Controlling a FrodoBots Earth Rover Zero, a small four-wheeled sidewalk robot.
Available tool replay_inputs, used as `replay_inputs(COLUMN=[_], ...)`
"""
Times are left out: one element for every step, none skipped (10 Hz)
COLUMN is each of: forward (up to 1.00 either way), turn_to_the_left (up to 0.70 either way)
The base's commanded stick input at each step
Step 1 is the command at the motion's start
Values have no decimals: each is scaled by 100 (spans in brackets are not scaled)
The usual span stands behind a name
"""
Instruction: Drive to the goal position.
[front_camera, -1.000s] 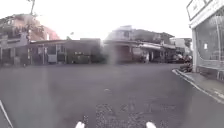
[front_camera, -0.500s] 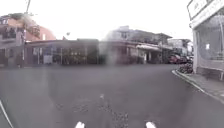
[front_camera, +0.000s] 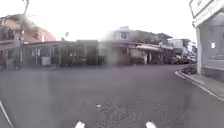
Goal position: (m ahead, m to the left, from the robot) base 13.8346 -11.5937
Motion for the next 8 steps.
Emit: replay_inputs(forward=[70, 70, 70, 70, 70, 70, 70, 70], turn_to_the_left=[-14, -34, -35, -35, -35, -35, -35, -35])
